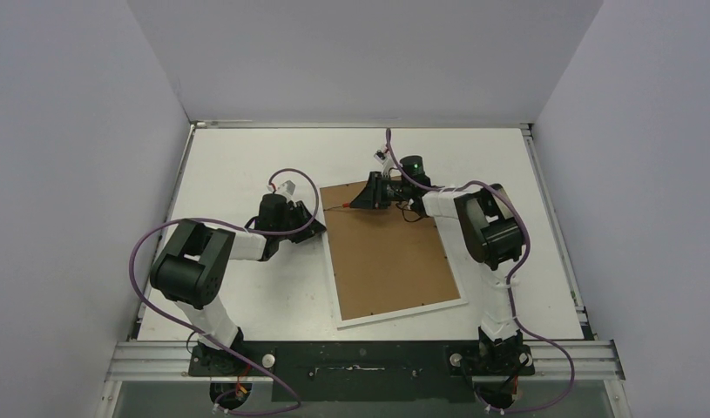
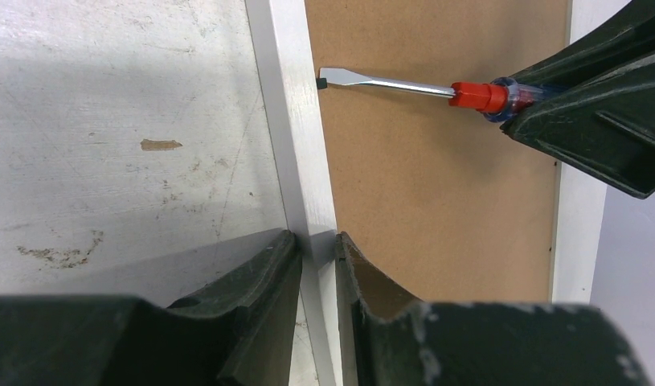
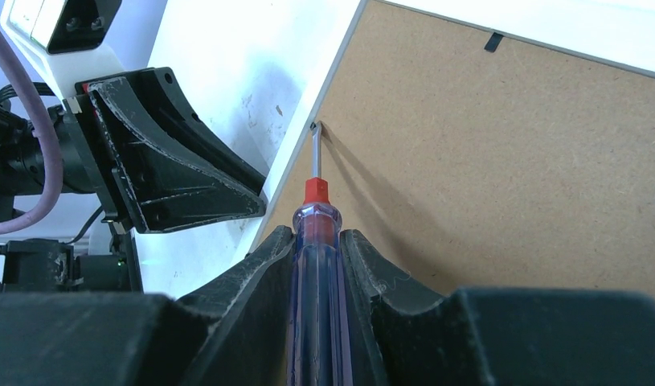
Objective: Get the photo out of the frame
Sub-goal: Release the photo frame item from the photo frame.
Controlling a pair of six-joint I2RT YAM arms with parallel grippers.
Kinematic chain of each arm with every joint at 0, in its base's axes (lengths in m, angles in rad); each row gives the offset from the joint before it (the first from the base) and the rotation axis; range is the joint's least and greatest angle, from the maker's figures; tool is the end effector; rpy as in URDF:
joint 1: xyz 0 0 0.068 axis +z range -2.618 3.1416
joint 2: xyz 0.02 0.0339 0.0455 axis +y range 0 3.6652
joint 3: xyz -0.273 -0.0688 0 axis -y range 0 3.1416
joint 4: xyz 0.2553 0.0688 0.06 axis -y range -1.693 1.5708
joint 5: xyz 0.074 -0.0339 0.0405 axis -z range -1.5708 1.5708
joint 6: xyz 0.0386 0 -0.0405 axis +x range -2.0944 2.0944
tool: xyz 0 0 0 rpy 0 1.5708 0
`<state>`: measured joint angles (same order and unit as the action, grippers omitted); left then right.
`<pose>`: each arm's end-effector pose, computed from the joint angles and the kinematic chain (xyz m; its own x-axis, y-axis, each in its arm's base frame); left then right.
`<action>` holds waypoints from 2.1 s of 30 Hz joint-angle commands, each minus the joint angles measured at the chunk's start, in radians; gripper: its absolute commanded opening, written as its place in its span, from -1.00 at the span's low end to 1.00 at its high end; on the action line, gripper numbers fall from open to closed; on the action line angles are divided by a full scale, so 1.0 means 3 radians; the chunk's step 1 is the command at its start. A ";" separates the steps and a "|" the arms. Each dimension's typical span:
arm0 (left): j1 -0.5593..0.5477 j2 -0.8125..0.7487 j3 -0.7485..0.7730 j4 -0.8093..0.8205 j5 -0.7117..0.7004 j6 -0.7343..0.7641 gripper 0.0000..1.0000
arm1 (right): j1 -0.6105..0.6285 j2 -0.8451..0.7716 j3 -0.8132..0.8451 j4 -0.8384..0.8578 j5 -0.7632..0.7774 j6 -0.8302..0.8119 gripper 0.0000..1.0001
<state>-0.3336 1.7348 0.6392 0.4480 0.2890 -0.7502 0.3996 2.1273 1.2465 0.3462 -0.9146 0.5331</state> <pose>0.3018 -0.1162 0.1163 -0.7774 -0.4222 -0.4662 -0.0019 0.7428 -0.6695 0.4090 0.2059 0.1369 -0.8440 -0.0199 -0.5359 -0.5068 0.3564 0.7850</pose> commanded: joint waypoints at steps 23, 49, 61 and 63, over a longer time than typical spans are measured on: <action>-0.0033 0.0289 -0.0029 -0.0548 -0.0019 0.0250 -0.63 | 0.0142 0.0076 0.0503 -0.0881 -0.0009 -0.0582 -1.00; -0.0029 0.0337 -0.0029 -0.0504 0.0026 0.0266 -0.72 | 0.0643 -0.0203 0.0910 -0.1809 0.0802 -0.0886 -1.00; -0.0013 0.0338 -0.0085 -0.0446 0.0038 0.0241 -0.73 | 0.0830 -0.0224 0.1210 -0.2097 0.0952 -0.1049 -1.00; -0.0005 0.0337 -0.0087 -0.0438 0.0044 0.0240 -0.73 | 0.0863 -0.0233 0.1228 -0.2107 0.0958 -0.1050 -1.00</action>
<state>-0.3183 1.7615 0.6567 0.4675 0.3191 -0.7284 0.6037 2.0998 1.5417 -0.3614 -0.5751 0.2451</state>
